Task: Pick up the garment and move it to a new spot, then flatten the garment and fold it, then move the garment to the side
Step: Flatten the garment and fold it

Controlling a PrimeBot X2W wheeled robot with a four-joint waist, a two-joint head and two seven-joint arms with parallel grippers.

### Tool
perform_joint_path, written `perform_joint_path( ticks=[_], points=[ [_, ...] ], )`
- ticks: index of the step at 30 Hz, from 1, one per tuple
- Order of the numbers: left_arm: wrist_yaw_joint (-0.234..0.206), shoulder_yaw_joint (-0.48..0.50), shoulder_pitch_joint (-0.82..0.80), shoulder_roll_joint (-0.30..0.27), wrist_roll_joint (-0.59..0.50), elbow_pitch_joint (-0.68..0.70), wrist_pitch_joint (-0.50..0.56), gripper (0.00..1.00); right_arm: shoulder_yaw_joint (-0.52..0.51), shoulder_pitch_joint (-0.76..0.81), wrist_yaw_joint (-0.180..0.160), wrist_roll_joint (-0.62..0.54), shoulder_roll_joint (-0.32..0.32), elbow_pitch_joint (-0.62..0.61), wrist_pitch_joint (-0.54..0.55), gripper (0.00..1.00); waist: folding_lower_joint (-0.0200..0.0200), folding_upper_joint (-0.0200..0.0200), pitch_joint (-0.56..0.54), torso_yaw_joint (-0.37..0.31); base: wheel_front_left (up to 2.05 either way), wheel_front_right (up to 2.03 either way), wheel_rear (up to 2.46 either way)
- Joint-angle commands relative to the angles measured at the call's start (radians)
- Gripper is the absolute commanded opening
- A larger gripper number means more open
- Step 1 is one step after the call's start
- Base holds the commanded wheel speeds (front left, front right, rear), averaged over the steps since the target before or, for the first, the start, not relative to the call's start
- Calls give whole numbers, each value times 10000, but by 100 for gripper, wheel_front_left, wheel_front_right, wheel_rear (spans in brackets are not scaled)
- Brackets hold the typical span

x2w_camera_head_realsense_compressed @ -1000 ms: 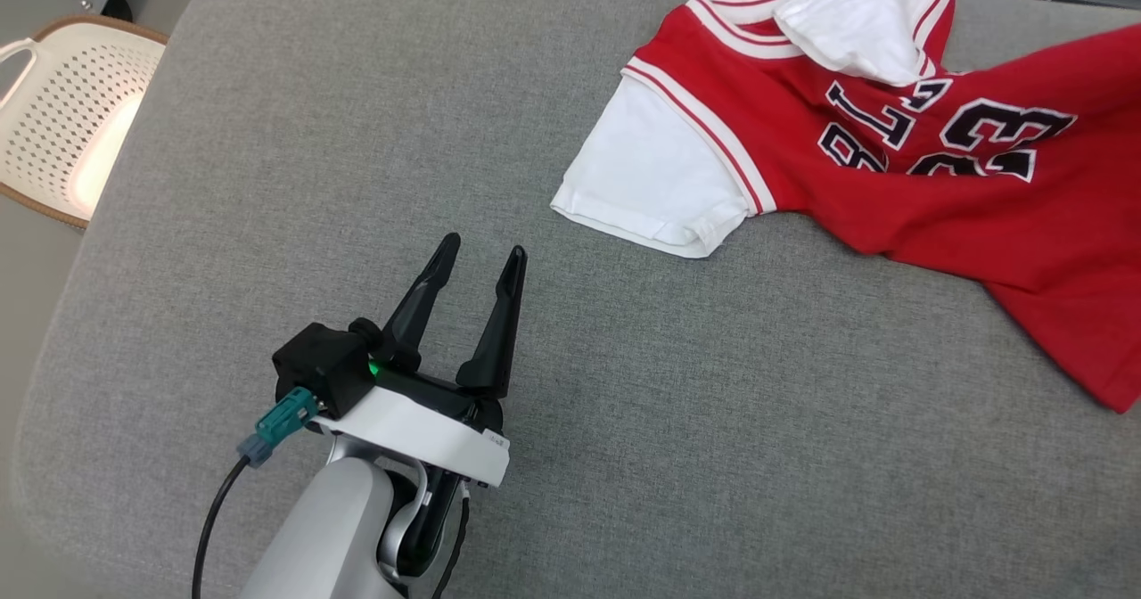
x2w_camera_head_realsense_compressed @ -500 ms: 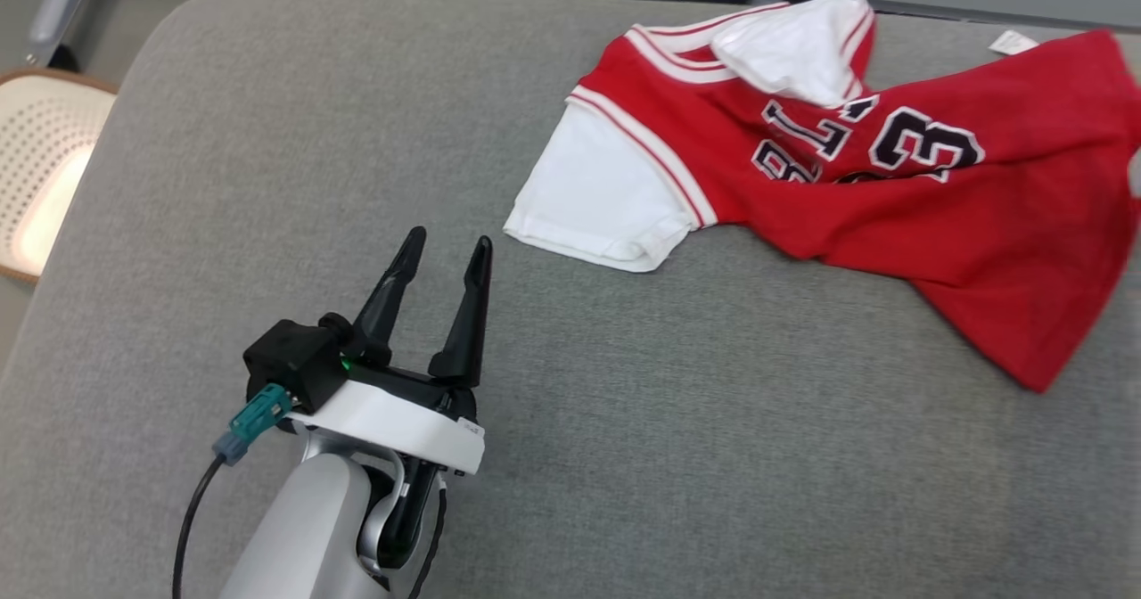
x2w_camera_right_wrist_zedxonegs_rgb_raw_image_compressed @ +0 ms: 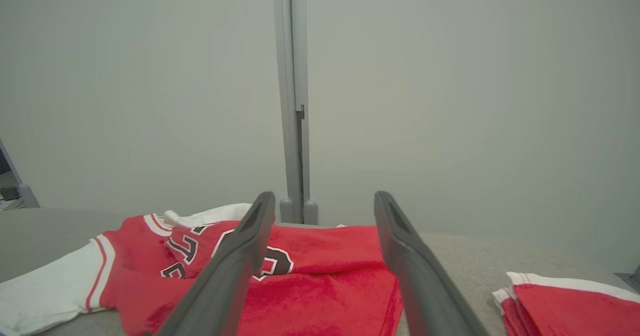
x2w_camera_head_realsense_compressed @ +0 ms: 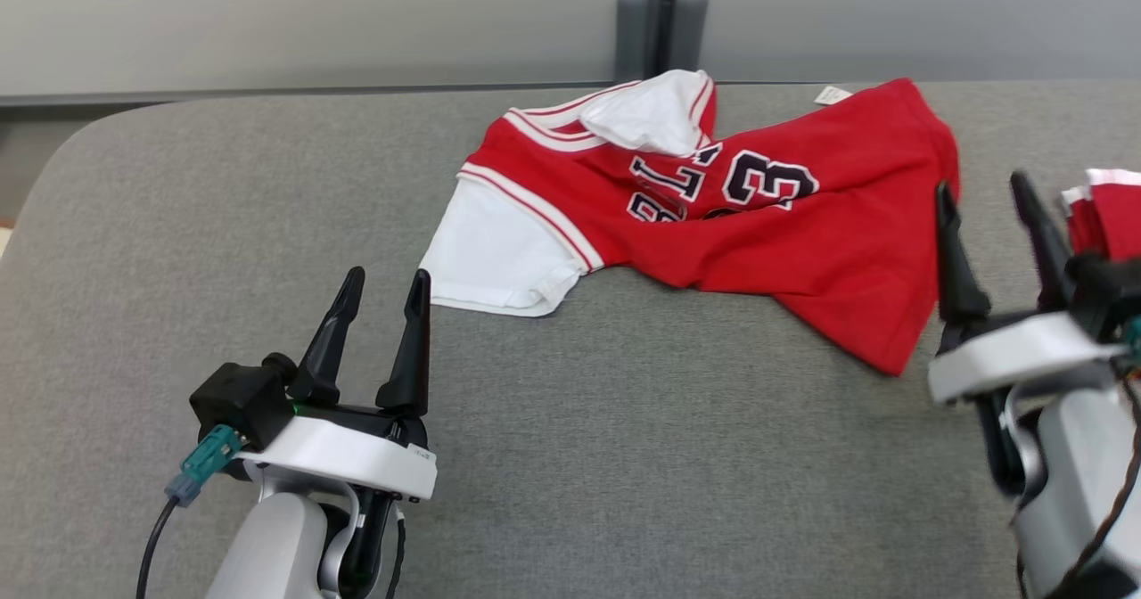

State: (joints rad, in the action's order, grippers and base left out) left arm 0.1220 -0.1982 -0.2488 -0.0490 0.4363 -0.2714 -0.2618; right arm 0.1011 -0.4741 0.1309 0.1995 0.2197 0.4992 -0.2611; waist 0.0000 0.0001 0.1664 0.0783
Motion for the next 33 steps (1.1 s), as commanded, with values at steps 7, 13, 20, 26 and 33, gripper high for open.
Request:
perform_joint_path(
  ticks=[7,13,20,26,33],
  points=[
    [68,181,353,-37,-29,14,-46,100,-316,2345,-3,-159,-1027,-1485,-56,100,0,-1,-284,-520,0,0,0],
    [73,121,225,-35,-119,3,-45,100,-264,3219,-1,-91,-1494,-1932,-43,100,0,-1,-218,-669,0,0,0],
    [92,-74,172,-37,-150,-40,-45,100,-389,3138,0,-102,-1628,-1341,357,100,0,-1,-127,-570,0,0,0],
    [99,-201,123,-37,-109,-97,-46,100,-826,2847,-1,311,-1659,-609,612,100,0,-1,-51,-319,0,0,0],
    [94,-325,-8,-34,22,-77,-45,100,-1158,2235,-1,1090,-1679,669,1129,100,0,-1,189,78,0,0,0]
  ],
)
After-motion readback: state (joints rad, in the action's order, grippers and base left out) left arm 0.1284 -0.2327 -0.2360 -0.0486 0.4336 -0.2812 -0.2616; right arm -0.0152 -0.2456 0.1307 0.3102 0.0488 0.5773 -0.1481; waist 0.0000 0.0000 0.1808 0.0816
